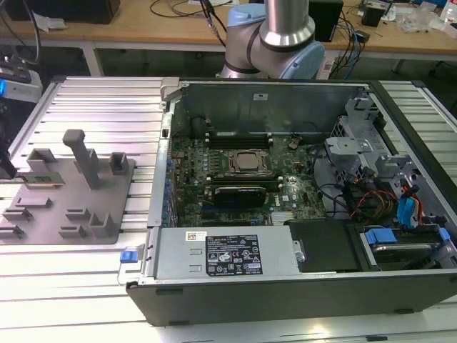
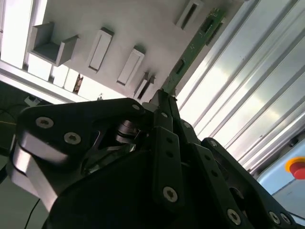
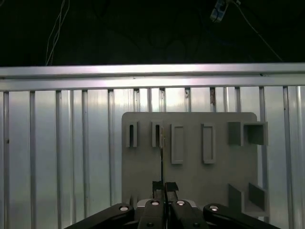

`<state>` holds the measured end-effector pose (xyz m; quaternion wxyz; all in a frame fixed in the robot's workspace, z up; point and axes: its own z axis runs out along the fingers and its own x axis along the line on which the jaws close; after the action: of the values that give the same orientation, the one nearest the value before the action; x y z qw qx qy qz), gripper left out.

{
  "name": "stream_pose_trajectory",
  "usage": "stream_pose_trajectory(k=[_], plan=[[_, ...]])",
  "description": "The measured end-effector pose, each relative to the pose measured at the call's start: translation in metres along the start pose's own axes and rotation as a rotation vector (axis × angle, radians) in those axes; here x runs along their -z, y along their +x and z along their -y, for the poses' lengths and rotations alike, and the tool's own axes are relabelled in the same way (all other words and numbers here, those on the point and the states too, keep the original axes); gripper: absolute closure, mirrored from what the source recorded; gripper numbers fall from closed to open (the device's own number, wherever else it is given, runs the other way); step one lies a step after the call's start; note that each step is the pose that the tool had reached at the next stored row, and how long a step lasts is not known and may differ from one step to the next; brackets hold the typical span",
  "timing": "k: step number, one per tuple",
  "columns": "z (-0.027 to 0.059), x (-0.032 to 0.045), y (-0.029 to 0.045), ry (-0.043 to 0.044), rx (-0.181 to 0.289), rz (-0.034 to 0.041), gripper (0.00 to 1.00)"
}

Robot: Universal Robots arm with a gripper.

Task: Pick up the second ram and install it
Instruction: 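Pick up the second ram and move it above second insertion slot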

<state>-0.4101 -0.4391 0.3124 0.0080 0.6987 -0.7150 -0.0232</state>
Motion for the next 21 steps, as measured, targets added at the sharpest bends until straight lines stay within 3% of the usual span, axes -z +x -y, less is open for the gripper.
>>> stream_pose_trajectory(k=[10,18,21], plan=[[-0.0016,0.0354,-0.0008,-0.0001,0.000,-0.0001,0.91],[-0.0023,0.0517,-0.0011,0.0000,0.000,-0.0001,0.91],[-0.0030,0.0672,-0.0014,-0.0001,0.000,0.0000,0.91]])
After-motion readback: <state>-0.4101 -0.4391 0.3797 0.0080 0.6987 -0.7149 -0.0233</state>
